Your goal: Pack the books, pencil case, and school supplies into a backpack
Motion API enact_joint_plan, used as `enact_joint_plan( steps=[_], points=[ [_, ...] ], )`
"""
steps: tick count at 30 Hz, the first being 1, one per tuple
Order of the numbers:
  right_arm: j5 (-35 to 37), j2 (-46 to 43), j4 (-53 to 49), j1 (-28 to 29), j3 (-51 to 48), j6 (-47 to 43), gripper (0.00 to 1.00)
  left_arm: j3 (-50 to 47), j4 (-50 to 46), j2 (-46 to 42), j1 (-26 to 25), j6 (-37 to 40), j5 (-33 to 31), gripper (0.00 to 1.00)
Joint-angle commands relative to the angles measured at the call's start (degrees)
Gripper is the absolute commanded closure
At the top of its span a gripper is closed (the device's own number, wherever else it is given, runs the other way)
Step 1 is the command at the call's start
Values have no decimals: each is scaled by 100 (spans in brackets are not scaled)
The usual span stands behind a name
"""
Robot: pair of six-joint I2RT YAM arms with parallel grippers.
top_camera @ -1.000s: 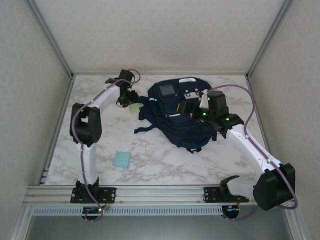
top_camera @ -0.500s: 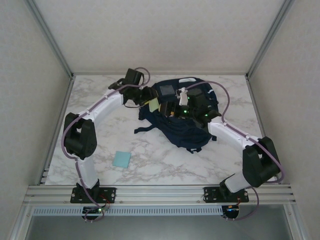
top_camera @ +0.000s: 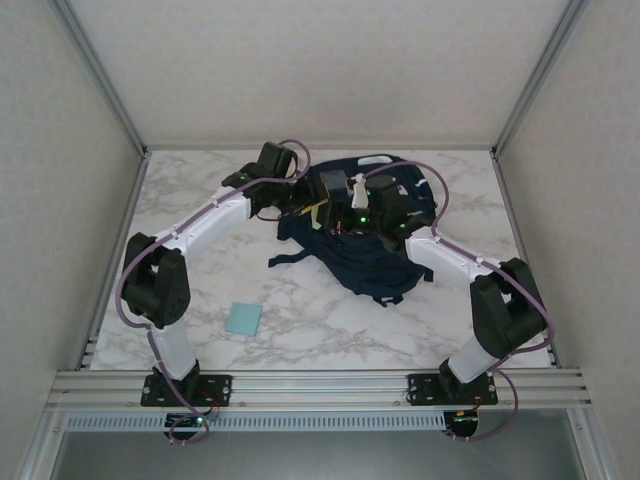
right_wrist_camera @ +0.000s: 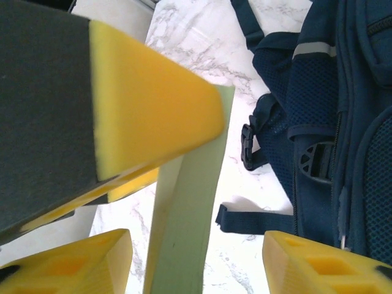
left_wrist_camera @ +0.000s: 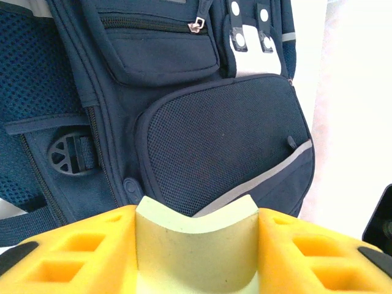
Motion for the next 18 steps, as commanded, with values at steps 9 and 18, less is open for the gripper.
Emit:
enact_joint_plan(
  steps=[9,18],
  points=[
    [185,-196,-240,33,224,-171,100,-104,8,-207,-76,165,6,32],
    [1810,-1409,-2533,-291,65,-867,100,404,-618,-271,-123,1255,-673,5]
  ],
)
